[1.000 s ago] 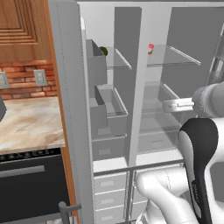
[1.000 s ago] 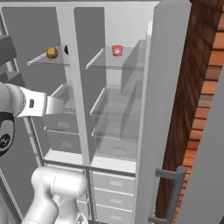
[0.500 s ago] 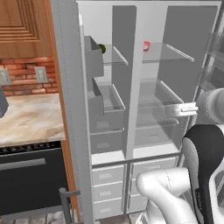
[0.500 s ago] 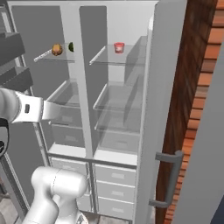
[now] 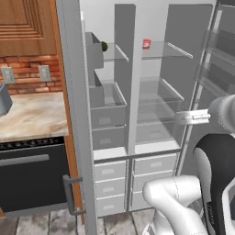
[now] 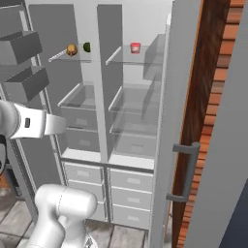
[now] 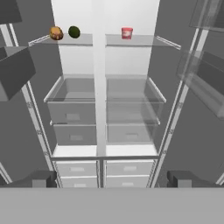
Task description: There's a chicken drumstick in the fridge that needs to be moved to the freezer for freezing. Pick up the chicken drumstick from the fridge, place it on any shelf in the freezer, and close the fridge and freezer doors when done.
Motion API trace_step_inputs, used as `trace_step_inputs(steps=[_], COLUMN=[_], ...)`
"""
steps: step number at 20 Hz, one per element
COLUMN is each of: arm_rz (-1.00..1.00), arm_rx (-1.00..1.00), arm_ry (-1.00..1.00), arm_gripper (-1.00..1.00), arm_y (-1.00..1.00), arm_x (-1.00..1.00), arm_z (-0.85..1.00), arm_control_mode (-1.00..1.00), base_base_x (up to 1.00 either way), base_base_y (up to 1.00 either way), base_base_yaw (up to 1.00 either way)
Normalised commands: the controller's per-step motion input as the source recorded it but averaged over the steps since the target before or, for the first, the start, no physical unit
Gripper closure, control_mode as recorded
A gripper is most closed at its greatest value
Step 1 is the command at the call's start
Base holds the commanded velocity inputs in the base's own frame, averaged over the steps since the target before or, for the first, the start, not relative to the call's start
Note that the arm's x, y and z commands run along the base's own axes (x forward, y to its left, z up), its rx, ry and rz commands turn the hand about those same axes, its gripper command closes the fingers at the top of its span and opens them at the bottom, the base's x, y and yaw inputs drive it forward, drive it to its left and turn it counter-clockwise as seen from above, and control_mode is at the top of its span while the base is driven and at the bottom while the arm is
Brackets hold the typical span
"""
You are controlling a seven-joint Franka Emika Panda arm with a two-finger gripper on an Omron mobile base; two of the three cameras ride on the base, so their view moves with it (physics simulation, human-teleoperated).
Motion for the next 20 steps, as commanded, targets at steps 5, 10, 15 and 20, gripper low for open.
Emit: trace_step_inputs(steps=[5, 10, 15, 20], arm_rz=[0.0, 0.0, 0.0, 0.0], arm_rx=[0.0, 0.0, 0.0, 0.0], arm_ry=[0.0, 0.0, 0.0, 0.0], arm_gripper=[-1.0, -1.0, -1.0, -1.0], arm_y=[0.0, 0.0, 0.0, 0.0], arm_x=[0.0, 0.0, 0.0, 0.0], arm_z=[0.0, 0.0, 0.0, 0.0], arm_control_mode=[1.0, 1.0, 1.0, 1.0], base_base_x=[-0.29, -0.68, -0.19, 0.22], base_base_y=[0.0, 0.0, 0.03, 0.13], base_base_yaw=[0.0, 0.0, 0.0, 0.0])
